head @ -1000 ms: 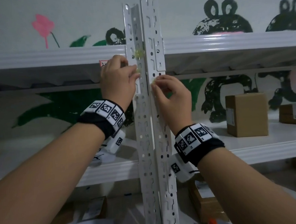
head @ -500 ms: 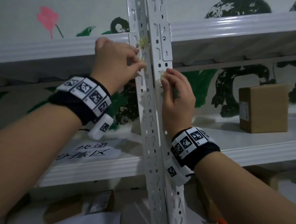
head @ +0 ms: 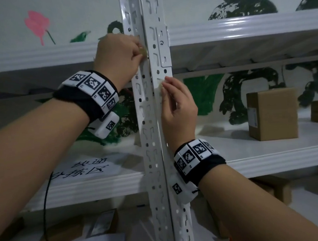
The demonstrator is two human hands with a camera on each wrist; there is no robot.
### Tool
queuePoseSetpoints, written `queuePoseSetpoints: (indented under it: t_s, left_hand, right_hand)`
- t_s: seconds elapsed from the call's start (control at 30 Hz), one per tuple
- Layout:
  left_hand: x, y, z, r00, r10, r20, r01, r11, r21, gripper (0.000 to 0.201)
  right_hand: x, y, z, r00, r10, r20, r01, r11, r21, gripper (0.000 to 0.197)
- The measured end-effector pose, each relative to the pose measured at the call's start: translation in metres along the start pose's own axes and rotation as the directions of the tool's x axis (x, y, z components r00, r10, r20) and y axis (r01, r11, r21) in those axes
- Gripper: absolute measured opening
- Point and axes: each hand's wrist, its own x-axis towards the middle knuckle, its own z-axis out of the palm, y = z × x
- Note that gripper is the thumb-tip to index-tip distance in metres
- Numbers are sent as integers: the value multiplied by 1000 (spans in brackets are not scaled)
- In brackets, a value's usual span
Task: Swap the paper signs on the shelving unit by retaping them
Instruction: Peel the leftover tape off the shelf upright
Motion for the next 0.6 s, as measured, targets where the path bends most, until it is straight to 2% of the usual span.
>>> queuePoseSetpoints:
  t_s: [0.13,0.23,0.33,0.4,0.47,0.6]
  left_hand:
    - [-34,14,1,1000,-7,17,9,989,-149,15]
    - [-71,26,0,986,-155,62,166,932,-321,7]
    - [-95,38,1,945,-302,124,325,829,-456,7]
    - [-102,44,-3,906,-383,181,418,739,-528,15]
    - [-105,49,-10,883,-416,220,460,667,-587,20]
    - [-113,64,-32,892,-381,245,441,610,-658,19]
  right_hand:
    - [-1,0,1,1000,5,-2,-5,1000,-13,22]
    - [-1,1,2,1000,0,-15,-1,999,-33,21]
    - [-1,1,1,1000,22,16,-22,999,-39,21]
    - [4,-2,-6,994,30,102,-24,998,-64,21]
    - [18,-9,-24,971,39,235,-14,994,-110,20]
    - [40,-33,-60,858,12,514,109,973,-204,17]
